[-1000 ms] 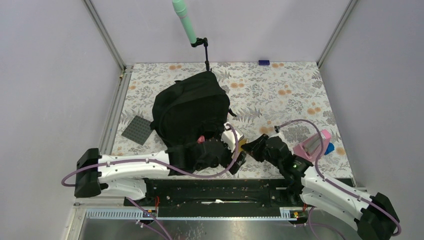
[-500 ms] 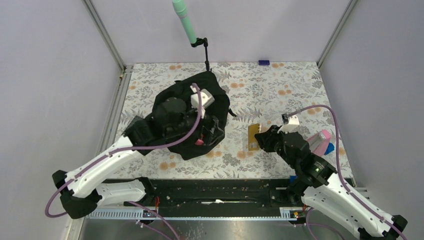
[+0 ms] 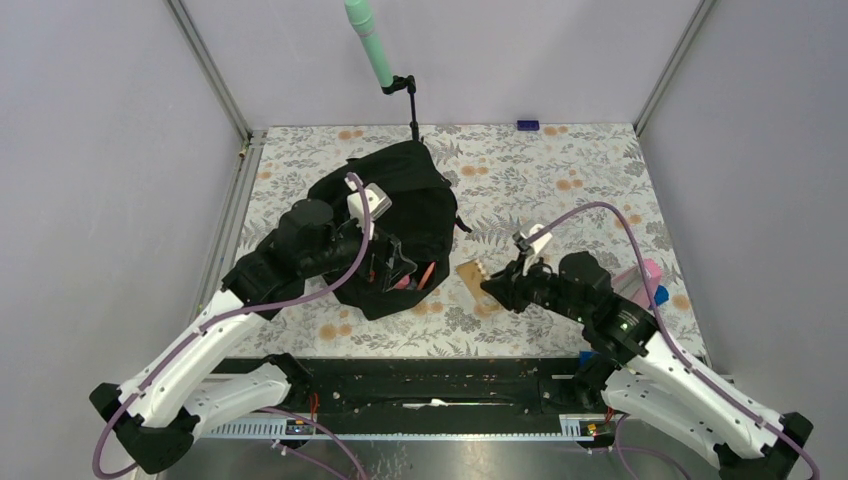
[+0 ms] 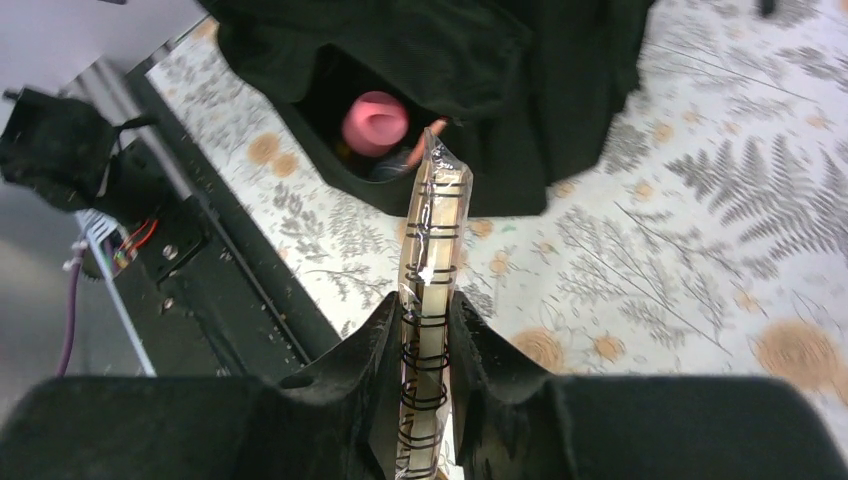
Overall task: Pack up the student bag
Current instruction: Place the book in the student bag.
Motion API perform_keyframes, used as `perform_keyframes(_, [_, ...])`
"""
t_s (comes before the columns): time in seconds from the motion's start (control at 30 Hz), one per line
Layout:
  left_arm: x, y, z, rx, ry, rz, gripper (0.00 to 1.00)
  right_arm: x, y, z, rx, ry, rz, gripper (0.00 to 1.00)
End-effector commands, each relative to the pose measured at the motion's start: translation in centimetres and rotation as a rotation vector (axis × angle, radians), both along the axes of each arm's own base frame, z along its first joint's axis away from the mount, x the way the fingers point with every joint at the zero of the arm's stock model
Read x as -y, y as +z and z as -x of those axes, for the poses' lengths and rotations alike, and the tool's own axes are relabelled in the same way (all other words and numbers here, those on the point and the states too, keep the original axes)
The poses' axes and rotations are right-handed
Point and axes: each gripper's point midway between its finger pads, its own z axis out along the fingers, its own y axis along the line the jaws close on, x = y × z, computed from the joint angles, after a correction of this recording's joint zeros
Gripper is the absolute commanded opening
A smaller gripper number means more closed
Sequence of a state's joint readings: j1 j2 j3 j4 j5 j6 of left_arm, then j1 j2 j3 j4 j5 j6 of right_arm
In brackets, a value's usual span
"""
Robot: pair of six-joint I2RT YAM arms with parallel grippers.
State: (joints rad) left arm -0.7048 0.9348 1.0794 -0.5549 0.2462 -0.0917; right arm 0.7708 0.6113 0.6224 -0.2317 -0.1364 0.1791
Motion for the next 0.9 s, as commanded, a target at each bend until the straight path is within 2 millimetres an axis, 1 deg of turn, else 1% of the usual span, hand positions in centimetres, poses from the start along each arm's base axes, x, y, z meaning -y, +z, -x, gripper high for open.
perform_keyframes(0.0, [0.8,1.9,0.9,0.051,-0.091,0.096,0.99,-3.9,4.5,1.2,0.18,0.239,-0.073,0.0])
perform_keyframes(0.07, [1.1,1.5,0.9,0.032,-0.1,0.096,0.99,-4.8,5.0,1.1,0.228,0.286,-0.07,0.0])
perform_keyframes(0.13, [1.1,1.4,0.7,0.021,-0.095,0.093,0.99,-5.9,6.0,0.7,0.327,0.343,-0.077,0.0])
perform_keyframes(0.2, [1.0,1.4,0.5,0.022,-0.085,0.095,0.99,-6.9,6.4,0.5,0.381,0.388,-0.075,0.0])
perform_keyframes(0.3, [0.7,1.7,0.5,0.035,-0.077,0.105,0.99,-8.0,6.4,0.1,0.427,0.449,-0.039,0.0])
perform_keyframes(0.4, [0.5,1.8,0.5,0.035,-0.074,0.113,0.99,-9.0,6.0,-0.2,0.454,0.499,0.011,0.0])
perform_keyframes(0.43, [0.5,1.8,0.5,0.037,-0.072,0.115,0.99,-9.2,6.2,-0.2,0.466,0.513,0.027,0.0])
perform_keyframes(0.57, [0.3,1.9,0.2,0.035,-0.061,0.118,0.99,-10.0,5.6,-0.1,0.491,0.569,0.087,0.0])
perform_keyframes(0.73, [0.2,1.8,0.0,0.029,-0.053,0.122,0.99,-10.8,4.6,0.0,0.493,0.622,0.123,0.0])
perform_keyframes(0.87, [0.0,2.0,-0.2,0.027,-0.047,0.133,0.99,-11.6,4.1,0.0,0.518,0.66,0.115,0.0])
